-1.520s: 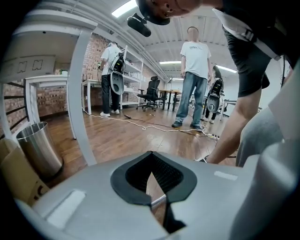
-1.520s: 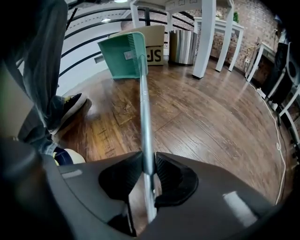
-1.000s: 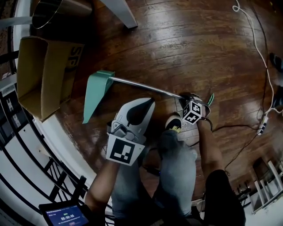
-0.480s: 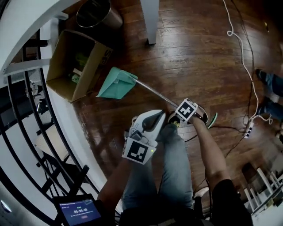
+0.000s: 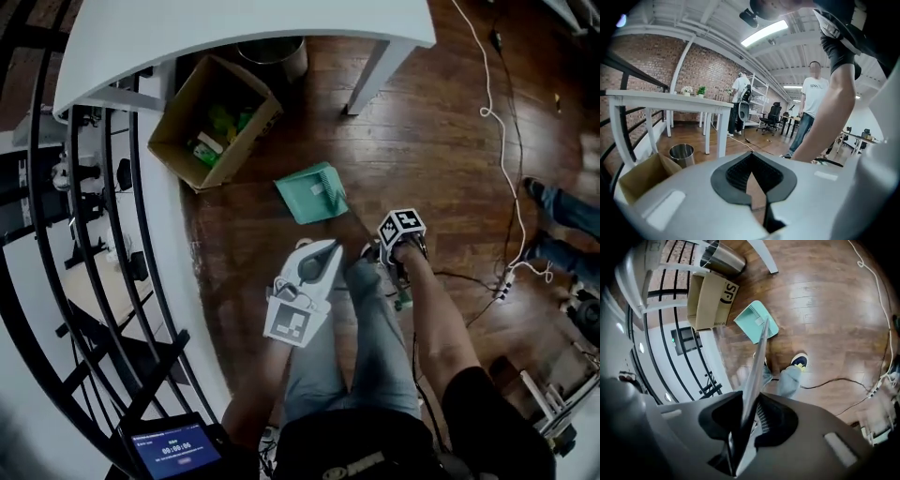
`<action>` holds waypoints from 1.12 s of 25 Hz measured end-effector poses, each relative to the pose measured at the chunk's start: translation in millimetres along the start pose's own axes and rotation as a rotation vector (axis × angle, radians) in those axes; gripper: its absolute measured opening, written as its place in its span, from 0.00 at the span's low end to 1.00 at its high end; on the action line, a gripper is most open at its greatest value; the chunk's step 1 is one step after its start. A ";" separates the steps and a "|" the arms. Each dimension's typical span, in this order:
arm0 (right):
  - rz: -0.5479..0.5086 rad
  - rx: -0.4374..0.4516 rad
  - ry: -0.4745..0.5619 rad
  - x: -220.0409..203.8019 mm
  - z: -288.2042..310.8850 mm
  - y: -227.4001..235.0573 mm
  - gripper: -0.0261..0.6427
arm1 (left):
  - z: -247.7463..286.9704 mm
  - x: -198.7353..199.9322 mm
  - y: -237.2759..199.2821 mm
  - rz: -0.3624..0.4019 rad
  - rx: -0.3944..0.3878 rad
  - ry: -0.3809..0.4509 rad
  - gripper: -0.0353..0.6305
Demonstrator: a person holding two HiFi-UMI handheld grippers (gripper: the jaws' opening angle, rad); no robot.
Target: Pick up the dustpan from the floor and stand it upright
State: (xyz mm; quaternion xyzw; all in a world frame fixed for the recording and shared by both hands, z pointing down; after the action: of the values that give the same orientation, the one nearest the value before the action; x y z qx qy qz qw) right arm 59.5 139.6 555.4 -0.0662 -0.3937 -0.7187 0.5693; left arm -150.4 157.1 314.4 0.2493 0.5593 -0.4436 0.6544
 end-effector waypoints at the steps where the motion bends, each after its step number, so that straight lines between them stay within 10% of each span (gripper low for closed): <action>1: 0.015 0.022 0.005 1.5 1.2 -4.6 0.19 | -7.2 4.2 -2.7 0.006 0.006 0.003 0.07; 8: -0.036 0.162 -0.004 33.1 -15.6 -39.5 0.45 | -33.9 11.4 -14.7 -0.003 0.035 -0.013 0.07; 11: -0.080 0.179 0.030 52.1 -35.1 -52.5 0.35 | -33.5 20.1 -20.7 0.008 0.034 -0.011 0.07; 20: -0.231 0.016 0.099 122.7 -88.1 -77.1 0.45 | -26.2 46.3 -33.8 -0.040 0.054 0.013 0.07; 26: -0.603 0.051 0.555 155.6 -156.0 -140.5 0.38 | -20.9 57.5 -43.2 -0.094 0.078 0.027 0.07; 28: -0.781 -0.012 0.826 148.8 -192.6 -157.6 0.14 | -19.0 61.0 -46.5 -0.111 0.086 0.030 0.07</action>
State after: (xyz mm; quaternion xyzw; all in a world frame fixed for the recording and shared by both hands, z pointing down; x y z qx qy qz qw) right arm -60.7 -91.4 427.8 0.3677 -0.1297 -0.8442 0.3677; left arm -201.2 131.9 259.5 0.2524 0.5624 -0.4991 0.6090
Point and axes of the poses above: the fingertips, and each gripper's own axes: z forward along the fingers, y to its right, x out of its top, the point moved 8 cm from there along -z, backward along the fingers, and after that the axes turned 3 degrees about y, right-handed, at the moved point
